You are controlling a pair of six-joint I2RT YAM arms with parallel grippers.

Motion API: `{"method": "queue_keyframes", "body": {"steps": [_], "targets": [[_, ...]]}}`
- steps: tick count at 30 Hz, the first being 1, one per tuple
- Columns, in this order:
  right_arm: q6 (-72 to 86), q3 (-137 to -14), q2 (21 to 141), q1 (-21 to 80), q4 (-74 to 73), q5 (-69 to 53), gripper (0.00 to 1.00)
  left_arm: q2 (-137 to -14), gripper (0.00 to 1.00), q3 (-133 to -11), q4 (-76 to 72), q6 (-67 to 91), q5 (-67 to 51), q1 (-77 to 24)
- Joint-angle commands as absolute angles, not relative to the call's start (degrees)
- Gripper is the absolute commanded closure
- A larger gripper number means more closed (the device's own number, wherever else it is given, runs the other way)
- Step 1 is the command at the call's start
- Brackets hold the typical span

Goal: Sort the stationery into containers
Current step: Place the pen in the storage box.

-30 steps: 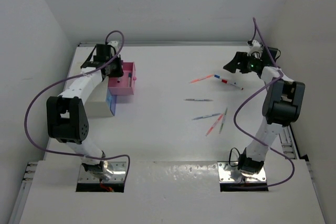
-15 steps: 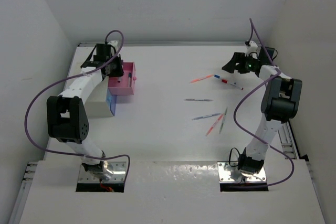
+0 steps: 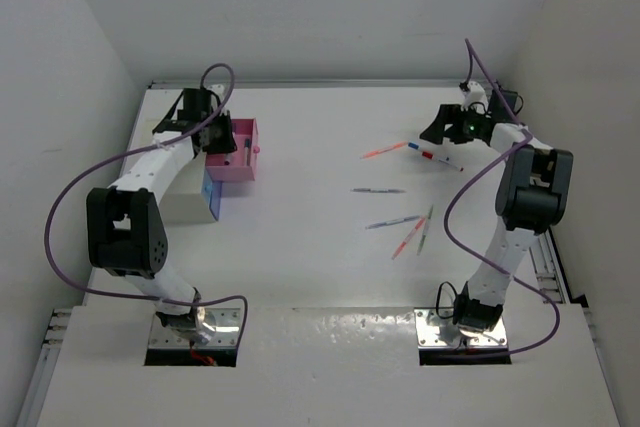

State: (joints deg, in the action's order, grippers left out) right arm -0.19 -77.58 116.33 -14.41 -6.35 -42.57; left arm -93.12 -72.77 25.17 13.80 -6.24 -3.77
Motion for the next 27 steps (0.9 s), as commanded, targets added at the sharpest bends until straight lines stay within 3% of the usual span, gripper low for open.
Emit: {"method": "queue_keyframes", "body": {"steps": [1,11,19,20,27], "targets": [[-1.6,-82.3,117.5,-13.5,-4.4,-41.1,0.01,-90.5,1.00,-71.1,26.1,14.3,-6.6,-4.0],[-1.2,-80.1,118.0,-11.8,-4.8,-43.0,0.01,-92.5,0.97,-72.9,25.1,13.8,-7.0,-4.0],[1.4,-80.2,118.4,-9.4,-4.0,-43.2,0.01,-94.6,0.80,-76.8,25.9,13.4,-7.5,-4.0],[1.4,-80.2,118.4,-9.1,-4.2,-43.2,0.01,-94.6,0.73,-77.1,25.9,13.3,-7.6,-4.0],[5.1,-79.7,118.0,-5.8,-2.3,-44.1,0.01,-93.8,0.51,-77.1,26.2,12.5,-7.4,-4.7]]}}
